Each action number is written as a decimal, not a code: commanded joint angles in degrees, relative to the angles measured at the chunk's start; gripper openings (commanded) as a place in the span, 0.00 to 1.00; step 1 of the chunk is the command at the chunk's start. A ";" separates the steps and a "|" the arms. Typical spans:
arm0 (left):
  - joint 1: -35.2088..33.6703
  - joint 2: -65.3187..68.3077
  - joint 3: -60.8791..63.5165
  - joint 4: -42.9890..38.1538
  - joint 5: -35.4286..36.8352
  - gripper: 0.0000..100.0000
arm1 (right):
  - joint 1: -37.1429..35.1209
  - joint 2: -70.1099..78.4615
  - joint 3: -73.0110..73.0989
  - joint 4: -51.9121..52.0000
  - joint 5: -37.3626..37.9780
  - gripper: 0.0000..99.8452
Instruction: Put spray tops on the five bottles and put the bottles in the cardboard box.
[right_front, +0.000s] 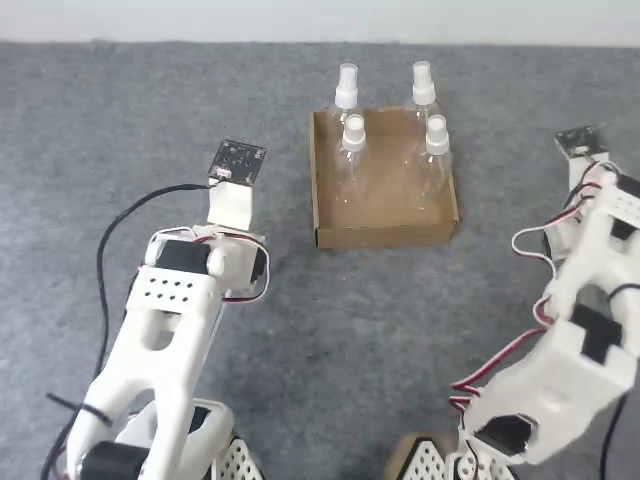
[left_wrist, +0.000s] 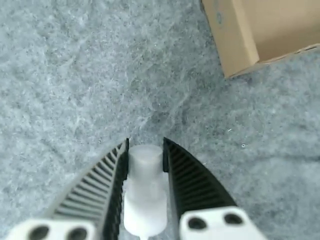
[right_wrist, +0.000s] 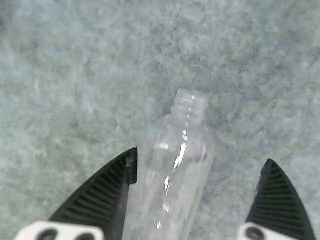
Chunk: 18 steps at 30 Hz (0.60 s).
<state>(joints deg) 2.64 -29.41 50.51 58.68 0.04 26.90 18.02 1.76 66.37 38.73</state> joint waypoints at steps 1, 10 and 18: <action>0.09 -2.29 -0.31 -1.32 -0.53 0.01 | -0.40 3.91 -6.42 0.57 -0.88 0.31; 0.09 -2.29 -0.22 -1.32 -0.53 0.01 | -0.75 5.85 -6.86 -0.04 -0.53 0.02; 0.09 -2.73 -0.57 -1.41 -0.35 0.01 | -3.03 -4.62 -12.40 11.65 -1.14 0.01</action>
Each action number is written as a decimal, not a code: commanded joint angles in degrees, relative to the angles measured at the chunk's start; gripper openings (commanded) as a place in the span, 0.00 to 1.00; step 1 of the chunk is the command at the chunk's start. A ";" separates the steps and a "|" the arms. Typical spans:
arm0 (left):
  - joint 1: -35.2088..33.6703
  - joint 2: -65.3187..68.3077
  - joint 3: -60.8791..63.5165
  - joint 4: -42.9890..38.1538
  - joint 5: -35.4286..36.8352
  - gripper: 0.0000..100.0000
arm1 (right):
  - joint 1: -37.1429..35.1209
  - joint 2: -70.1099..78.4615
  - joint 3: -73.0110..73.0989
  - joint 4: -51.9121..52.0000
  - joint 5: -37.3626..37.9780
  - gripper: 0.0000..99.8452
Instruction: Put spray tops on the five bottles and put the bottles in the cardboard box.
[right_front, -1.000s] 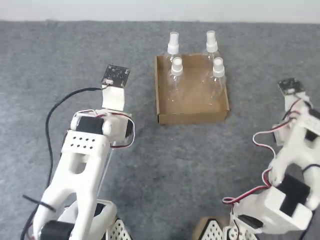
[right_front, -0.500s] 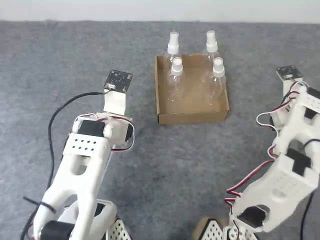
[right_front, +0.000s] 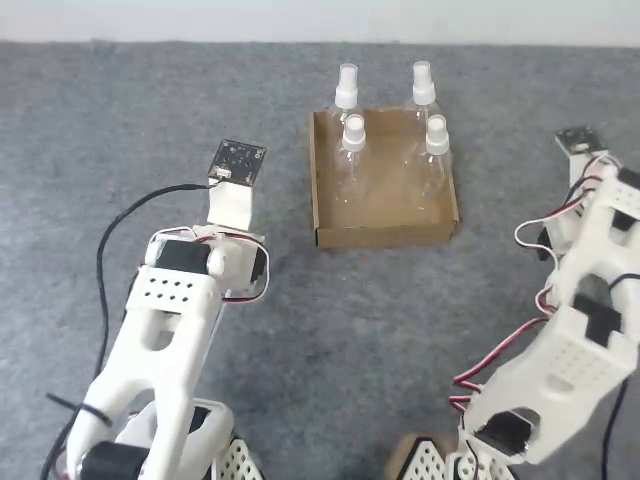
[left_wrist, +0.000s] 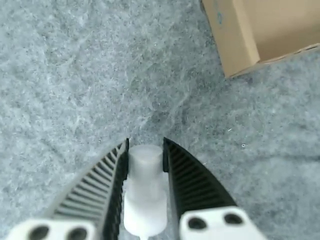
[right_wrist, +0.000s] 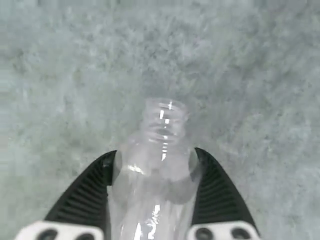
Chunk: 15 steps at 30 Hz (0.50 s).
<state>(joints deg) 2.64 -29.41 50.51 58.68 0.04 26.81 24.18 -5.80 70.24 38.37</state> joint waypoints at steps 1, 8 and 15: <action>0.09 -2.73 -0.66 -1.41 -0.35 0.01 | -4.09 -13.41 -4.66 9.89 -1.23 0.01; -0.97 -5.63 -0.92 -1.93 -0.26 0.01 | -12.09 -39.16 10.99 7.78 -11.16 0.01; -9.67 -18.81 -1.27 -1.93 -0.18 0.01 | -31.69 -72.22 38.77 -2.07 -13.71 0.01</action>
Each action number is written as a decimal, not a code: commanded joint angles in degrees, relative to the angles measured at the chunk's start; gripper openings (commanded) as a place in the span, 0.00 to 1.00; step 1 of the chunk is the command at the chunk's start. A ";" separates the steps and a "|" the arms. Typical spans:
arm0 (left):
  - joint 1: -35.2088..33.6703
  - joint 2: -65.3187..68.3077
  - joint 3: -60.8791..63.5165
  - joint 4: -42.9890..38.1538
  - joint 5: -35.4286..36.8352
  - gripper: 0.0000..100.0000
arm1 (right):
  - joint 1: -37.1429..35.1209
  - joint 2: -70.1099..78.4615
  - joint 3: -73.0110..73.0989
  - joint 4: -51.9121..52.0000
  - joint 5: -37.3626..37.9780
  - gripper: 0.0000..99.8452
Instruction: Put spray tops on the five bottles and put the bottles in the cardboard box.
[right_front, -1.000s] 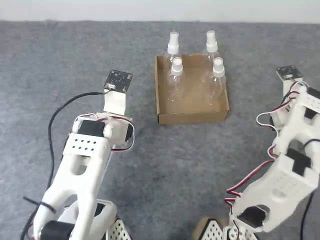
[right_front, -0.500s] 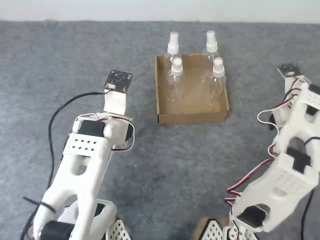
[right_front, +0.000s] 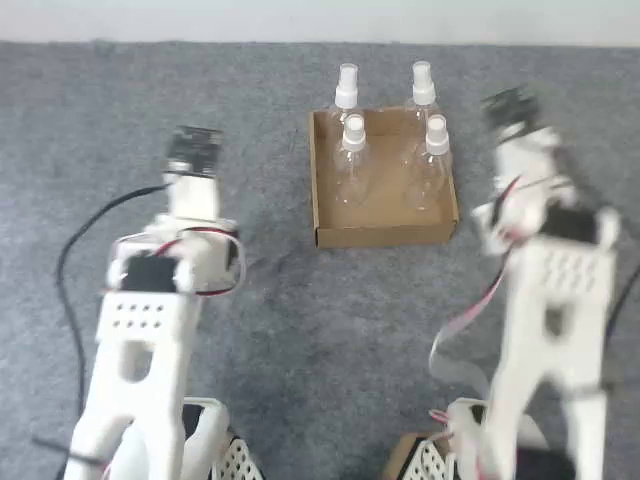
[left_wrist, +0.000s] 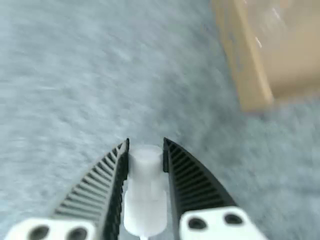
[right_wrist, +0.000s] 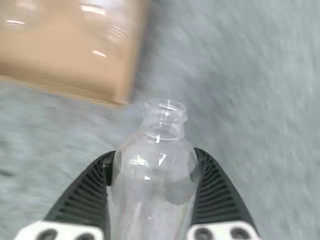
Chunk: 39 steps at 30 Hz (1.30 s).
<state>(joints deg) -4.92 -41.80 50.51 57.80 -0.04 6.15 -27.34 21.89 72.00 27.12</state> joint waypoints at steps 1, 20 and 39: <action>-2.46 -8.35 -1.98 -0.79 -0.09 0.01 | -14.20 -23.60 12.57 -3.74 -3.43 0.01; -2.46 -23.47 -30.73 4.40 13.27 0.01 | -55.60 -25.80 32.44 -26.86 -4.57 0.01; 5.80 -23.21 -13.32 -16.18 26.46 0.01 | -58.68 -25.89 51.16 -58.59 -16.00 0.01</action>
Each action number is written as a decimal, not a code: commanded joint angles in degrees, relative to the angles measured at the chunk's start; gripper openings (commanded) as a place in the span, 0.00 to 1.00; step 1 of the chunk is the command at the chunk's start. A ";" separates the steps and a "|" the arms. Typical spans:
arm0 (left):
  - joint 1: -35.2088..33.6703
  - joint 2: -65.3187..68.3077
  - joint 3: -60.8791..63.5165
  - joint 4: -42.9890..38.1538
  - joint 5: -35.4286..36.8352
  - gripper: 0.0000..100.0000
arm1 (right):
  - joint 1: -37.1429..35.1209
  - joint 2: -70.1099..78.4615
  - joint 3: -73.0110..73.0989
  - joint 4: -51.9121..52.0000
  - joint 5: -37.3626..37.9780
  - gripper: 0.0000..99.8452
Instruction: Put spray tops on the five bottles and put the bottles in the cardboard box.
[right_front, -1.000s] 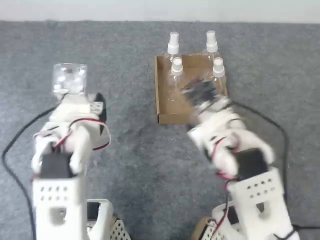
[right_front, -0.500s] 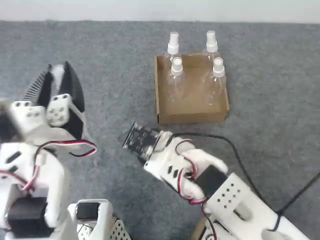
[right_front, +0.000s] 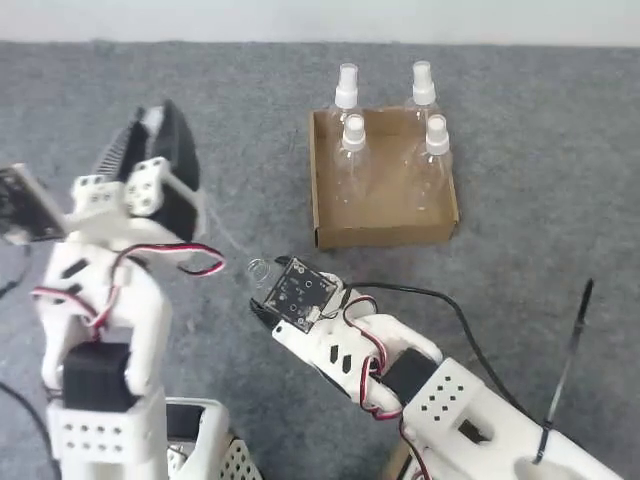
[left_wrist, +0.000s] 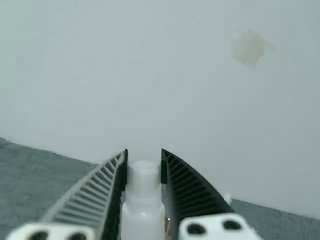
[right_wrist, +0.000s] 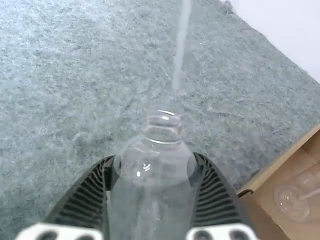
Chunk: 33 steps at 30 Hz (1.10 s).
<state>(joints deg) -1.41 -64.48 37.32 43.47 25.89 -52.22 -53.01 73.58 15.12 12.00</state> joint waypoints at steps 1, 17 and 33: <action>2.29 -0.44 -0.04 -0.97 0.53 0.01 | -0.22 -0.22 -0.53 -1.63 -0.88 0.01; 2.90 -0.79 7.43 5.01 -0.26 0.01 | -0.13 -0.31 0.88 -2.15 -0.62 0.01; 15.21 -0.79 12.44 13.54 -15.74 0.01 | 5.67 -0.22 8.09 -22.64 -6.24 0.01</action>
<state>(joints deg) 13.54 -64.57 49.89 56.57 11.12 -47.82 -53.01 82.29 -5.71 6.11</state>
